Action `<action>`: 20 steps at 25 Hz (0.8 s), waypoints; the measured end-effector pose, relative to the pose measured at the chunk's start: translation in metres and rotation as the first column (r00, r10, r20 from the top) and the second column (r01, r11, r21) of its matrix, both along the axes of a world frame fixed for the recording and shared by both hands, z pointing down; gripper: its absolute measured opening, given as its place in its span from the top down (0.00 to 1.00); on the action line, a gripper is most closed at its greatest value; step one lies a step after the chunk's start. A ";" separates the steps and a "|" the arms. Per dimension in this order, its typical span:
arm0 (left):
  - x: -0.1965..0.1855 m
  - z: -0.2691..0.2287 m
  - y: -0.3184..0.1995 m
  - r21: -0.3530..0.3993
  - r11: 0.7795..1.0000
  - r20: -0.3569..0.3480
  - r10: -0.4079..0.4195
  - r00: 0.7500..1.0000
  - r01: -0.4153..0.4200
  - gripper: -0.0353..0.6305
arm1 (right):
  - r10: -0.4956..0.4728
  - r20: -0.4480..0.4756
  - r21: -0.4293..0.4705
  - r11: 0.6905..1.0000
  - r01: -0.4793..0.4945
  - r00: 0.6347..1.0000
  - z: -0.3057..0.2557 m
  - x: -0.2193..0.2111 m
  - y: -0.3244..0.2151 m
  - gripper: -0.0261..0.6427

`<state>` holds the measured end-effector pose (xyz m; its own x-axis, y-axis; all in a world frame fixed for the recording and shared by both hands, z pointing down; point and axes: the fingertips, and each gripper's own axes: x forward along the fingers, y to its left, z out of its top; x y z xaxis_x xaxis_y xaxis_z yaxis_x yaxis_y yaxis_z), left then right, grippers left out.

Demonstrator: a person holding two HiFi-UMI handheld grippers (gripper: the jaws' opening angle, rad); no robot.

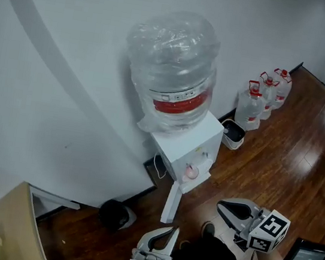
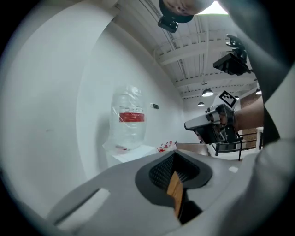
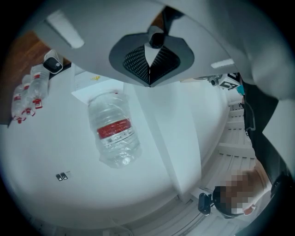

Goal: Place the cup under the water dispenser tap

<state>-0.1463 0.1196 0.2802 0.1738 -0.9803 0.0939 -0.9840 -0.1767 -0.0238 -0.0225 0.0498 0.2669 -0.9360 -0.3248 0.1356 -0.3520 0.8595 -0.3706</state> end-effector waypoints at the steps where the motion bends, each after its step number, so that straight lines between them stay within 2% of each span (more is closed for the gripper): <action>1: -0.003 -0.008 0.001 0.007 1.000 -0.017 -0.008 1.000 0.008 0.47 | 0.018 0.008 0.006 1.000 -0.018 1.000 -0.006 0.000 0.002 0.96; 7: -0.012 -0.036 0.005 0.035 0.998 0.000 0.053 0.999 -0.053 0.47 | 0.026 -0.005 0.056 0.998 -0.025 1.000 -0.024 -0.010 0.025 0.96; 11: -0.005 -0.063 0.005 0.053 0.992 -0.047 0.120 0.992 -0.117 0.47 | 0.019 0.006 0.080 0.997 -0.019 1.000 -0.039 -0.008 0.030 0.96; 15: -0.007 -0.080 -0.004 0.040 0.993 0.007 0.110 0.994 -0.110 0.47 | -0.016 -0.006 0.138 0.990 0.017 1.000 -0.055 -0.005 0.027 0.96; 20: 0.007 -0.085 -0.005 0.005 0.994 -0.047 0.114 0.992 -0.114 0.47 | -0.022 -0.066 0.228 0.973 0.036 0.998 -0.067 0.009 0.025 0.96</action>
<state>-0.1398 0.1142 0.1952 0.2883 -0.9541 0.0808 -0.9575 -0.2875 0.0218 -0.0133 0.0745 0.2002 -0.9375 -0.3269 0.1189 -0.3418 0.9292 -0.1408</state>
